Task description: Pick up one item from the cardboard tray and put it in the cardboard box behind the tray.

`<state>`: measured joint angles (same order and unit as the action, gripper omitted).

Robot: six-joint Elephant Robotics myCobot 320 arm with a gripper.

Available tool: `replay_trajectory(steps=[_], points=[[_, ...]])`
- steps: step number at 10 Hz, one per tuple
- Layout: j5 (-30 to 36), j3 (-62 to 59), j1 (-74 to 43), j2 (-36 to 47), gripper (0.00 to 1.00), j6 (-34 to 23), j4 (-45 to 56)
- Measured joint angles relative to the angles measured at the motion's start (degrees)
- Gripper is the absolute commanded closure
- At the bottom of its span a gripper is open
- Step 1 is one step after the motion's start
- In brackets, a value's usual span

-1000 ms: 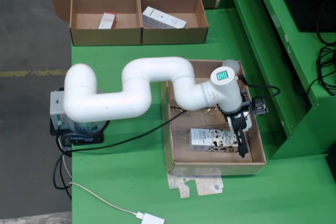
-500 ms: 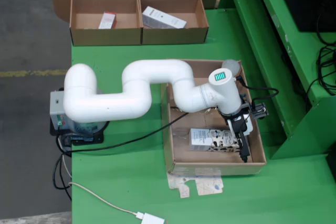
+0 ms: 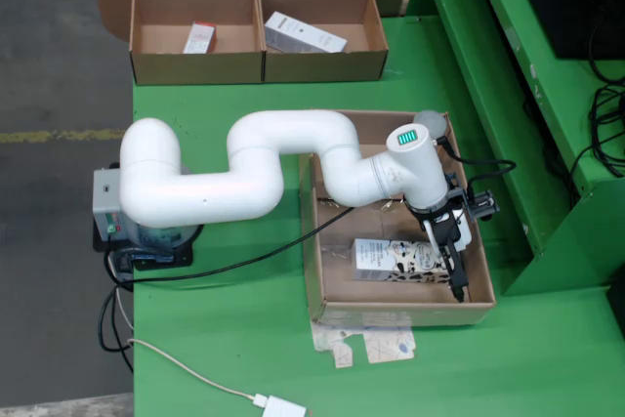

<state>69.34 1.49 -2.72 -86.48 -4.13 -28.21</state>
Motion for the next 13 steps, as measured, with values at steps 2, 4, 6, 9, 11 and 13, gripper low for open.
replay_trajectory(steps=[2,4,6,9,11,13], points=[[-3.51,0.00,0.70,-0.53,0.00,-0.52,-0.70],[-3.51,0.00,0.70,-0.53,0.00,-0.61,-0.70],[-1.84,0.00,0.44,-0.53,0.00,-0.87,-0.53],[-1.58,0.00,-0.35,0.70,0.00,-0.52,1.41],[2.90,0.00,-1.41,3.60,0.00,-0.08,6.07],[8.44,0.00,-0.44,5.19,0.00,-0.17,11.60]])
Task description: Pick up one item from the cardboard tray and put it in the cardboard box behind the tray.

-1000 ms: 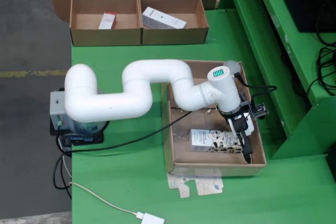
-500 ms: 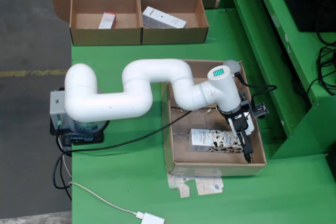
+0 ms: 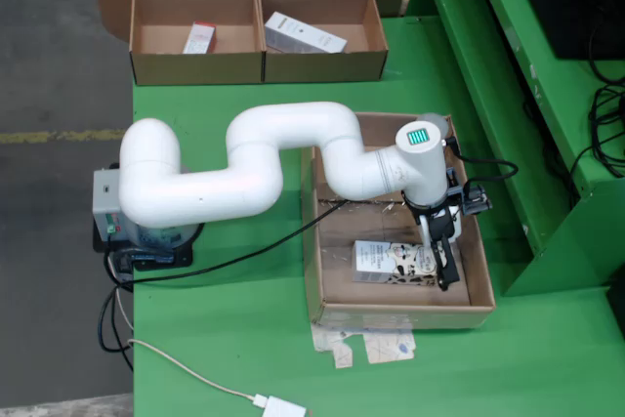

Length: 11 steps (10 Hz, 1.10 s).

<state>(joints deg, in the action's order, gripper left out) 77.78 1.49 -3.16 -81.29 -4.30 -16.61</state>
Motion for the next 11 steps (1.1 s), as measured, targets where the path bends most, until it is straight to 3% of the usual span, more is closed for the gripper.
replay_trajectory(steps=[5,11], points=[[12.92,0.00,-0.88,0.00,0.00,-0.27,5.98],[13.88,0.00,-0.70,0.00,0.00,-0.27,5.01]])
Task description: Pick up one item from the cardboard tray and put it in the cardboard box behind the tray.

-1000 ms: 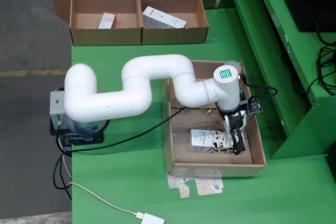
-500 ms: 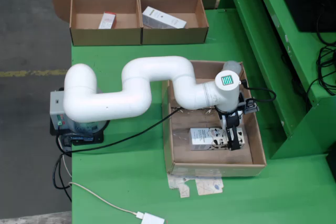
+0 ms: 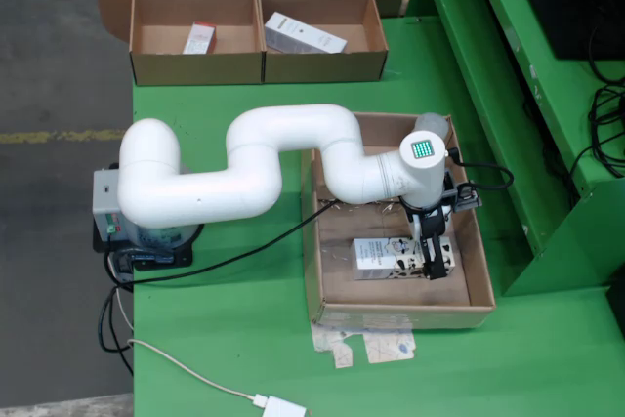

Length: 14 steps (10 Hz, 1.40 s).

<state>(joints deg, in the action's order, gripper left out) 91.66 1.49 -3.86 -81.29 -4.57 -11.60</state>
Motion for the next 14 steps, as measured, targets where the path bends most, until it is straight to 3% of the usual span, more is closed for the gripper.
replay_trajectory(steps=[5,14], points=[[0.00,0.00,0.00,0.00,0.00,0.00,0.00],[0.00,0.00,-0.18,0.00,0.90,0.00,0.00]])
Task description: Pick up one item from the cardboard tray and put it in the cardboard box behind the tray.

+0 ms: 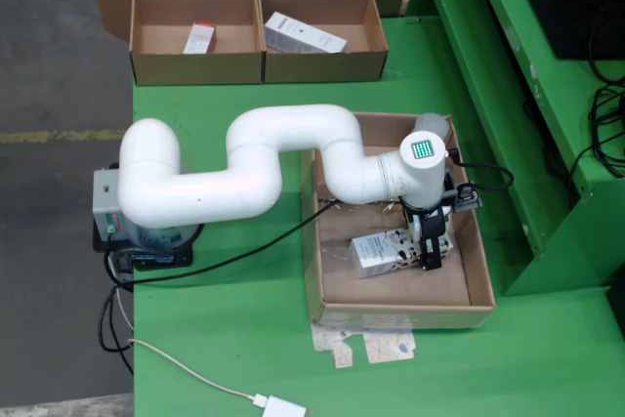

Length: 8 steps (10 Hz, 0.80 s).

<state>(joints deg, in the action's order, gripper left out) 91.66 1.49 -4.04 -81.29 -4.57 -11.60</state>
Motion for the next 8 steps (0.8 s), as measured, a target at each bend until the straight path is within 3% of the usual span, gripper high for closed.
replay_trajectory(steps=[1,8], points=[[0.00,0.00,0.00,0.00,1.00,0.00,0.00],[0.00,0.00,0.09,0.00,1.00,-0.35,-0.08]])
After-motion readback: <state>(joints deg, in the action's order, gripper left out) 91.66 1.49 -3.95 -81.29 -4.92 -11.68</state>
